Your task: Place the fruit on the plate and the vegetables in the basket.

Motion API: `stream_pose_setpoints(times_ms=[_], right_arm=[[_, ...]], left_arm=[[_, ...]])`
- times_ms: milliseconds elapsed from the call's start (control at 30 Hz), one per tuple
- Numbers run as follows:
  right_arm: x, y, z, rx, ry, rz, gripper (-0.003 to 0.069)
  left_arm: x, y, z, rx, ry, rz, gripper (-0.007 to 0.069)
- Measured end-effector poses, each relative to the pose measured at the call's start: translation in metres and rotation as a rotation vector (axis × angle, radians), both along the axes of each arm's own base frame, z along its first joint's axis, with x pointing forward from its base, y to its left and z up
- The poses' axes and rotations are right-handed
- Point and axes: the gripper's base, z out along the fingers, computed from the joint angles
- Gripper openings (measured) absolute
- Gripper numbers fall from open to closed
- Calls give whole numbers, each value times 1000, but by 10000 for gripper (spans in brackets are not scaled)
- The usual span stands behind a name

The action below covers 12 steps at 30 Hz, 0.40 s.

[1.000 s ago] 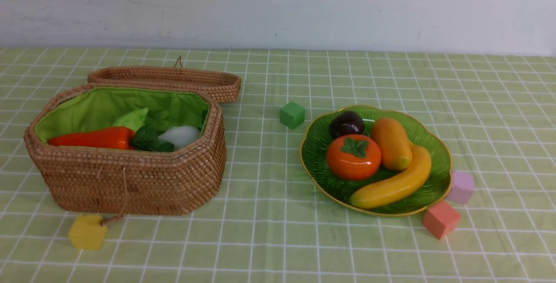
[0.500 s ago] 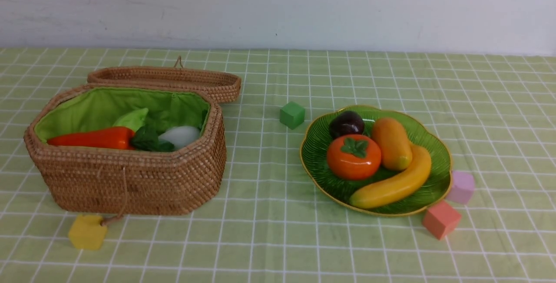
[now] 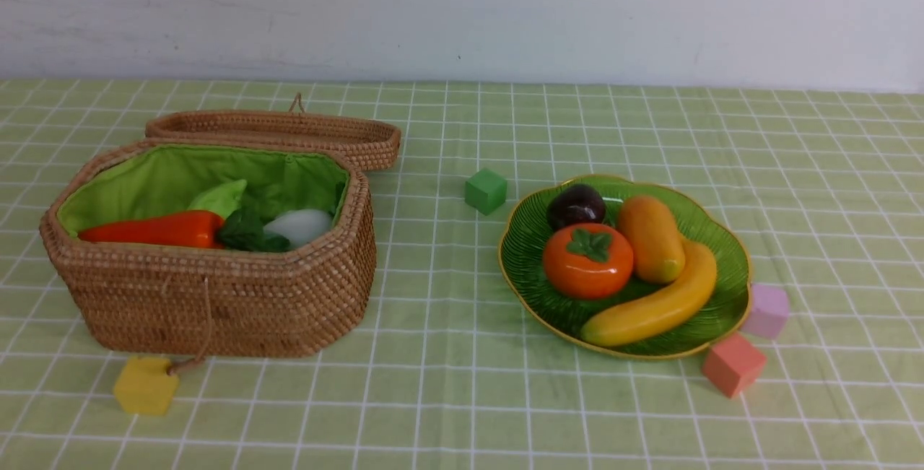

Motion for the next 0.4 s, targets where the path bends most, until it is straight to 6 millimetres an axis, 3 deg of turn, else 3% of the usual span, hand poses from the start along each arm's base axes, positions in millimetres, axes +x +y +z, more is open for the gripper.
stream_pose_setpoints(times_ms=[400], right_arm=[[0,0,0,0,0,0,14]], left_arm=[[0,0,0,0,0,0,59]])
